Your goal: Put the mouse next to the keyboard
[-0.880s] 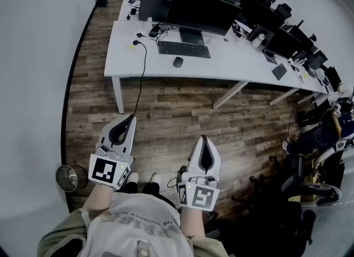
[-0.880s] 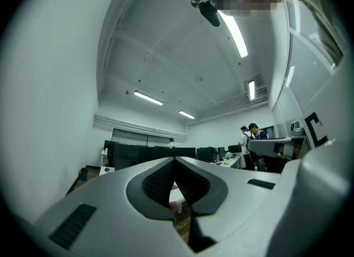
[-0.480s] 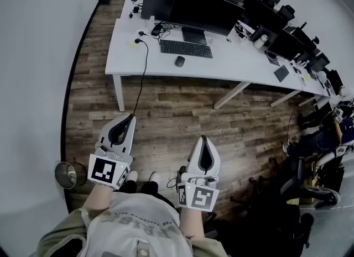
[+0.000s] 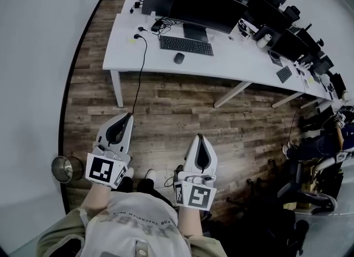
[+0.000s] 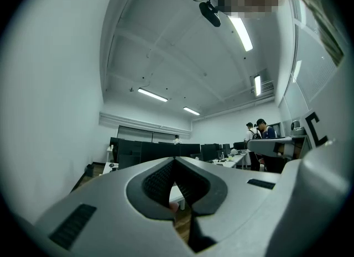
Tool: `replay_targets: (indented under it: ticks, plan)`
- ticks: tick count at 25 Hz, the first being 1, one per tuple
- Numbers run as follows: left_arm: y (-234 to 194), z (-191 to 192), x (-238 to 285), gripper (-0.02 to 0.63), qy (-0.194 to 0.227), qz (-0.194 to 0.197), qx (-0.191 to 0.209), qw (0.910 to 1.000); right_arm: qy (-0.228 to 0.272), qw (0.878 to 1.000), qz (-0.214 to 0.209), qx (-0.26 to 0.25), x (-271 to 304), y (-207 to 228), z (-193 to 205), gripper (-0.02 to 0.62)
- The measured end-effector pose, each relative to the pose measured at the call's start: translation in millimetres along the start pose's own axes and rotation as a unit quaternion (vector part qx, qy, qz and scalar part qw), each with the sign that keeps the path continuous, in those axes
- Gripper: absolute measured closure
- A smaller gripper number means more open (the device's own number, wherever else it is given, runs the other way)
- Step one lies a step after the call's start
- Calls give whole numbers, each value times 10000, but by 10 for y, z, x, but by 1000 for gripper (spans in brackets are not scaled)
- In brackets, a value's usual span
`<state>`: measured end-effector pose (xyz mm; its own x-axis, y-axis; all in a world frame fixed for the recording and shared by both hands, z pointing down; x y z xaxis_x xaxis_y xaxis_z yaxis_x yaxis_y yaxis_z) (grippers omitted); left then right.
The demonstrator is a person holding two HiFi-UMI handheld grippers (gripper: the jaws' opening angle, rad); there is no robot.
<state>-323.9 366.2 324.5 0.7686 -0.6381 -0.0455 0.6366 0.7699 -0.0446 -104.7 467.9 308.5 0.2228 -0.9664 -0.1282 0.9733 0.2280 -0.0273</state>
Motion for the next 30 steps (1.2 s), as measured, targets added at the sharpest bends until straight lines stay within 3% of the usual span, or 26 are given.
replay_targets:
  ticks: [4,8,10,11,12,13,15,16,20,30]
  plan:
    - [89,2,101,595,-48,-88,8,9999,34,9997,-59,233,58,191,22,595]
    - [143,11,232,595,-90,-222,10,9997,4,9956,-249,905,152,496,88,589]
    - [157,-2,298,591,-36,-234,-59,9997,-42,9929,-447,1099,204,636,105,530]
    - [169,-6,327,564,-4,-210,-131,9997,-63,9918,-544,1156,224,699,111,453]
    - [189,-5,352,481,14,-183,-199,9996,-84,9908,-626,1195,237,760,118,346]
    - [217,-6,376,412,17,-157,-237,9996,-97,9901,-681,1220,244,820,127,291]
    - [285,-19,424,335,-5,-104,-211,9997,-88,9898,-729,1224,248,928,148,287]
    - [313,-22,449,301,-24,-88,-186,9998,-80,9898,-743,1216,254,972,157,248]
    - [381,10,510,233,-154,-80,-176,9997,-88,9891,-765,1254,279,1086,194,239]
    - [248,251,617,221,-608,-252,-201,9976,-389,9877,-827,1272,526,1022,416,241]
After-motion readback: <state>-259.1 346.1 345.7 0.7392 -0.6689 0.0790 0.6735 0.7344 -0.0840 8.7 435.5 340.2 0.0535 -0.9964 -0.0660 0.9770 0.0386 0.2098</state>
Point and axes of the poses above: the fingertips, and each gripper's own axes: x forward along the fingers, y to its right, z out of its underside, the point moved 8 cm from there along -x, backward along the fingers, and after that the axes turned 9 degrees about z, right-handed, at the moved point
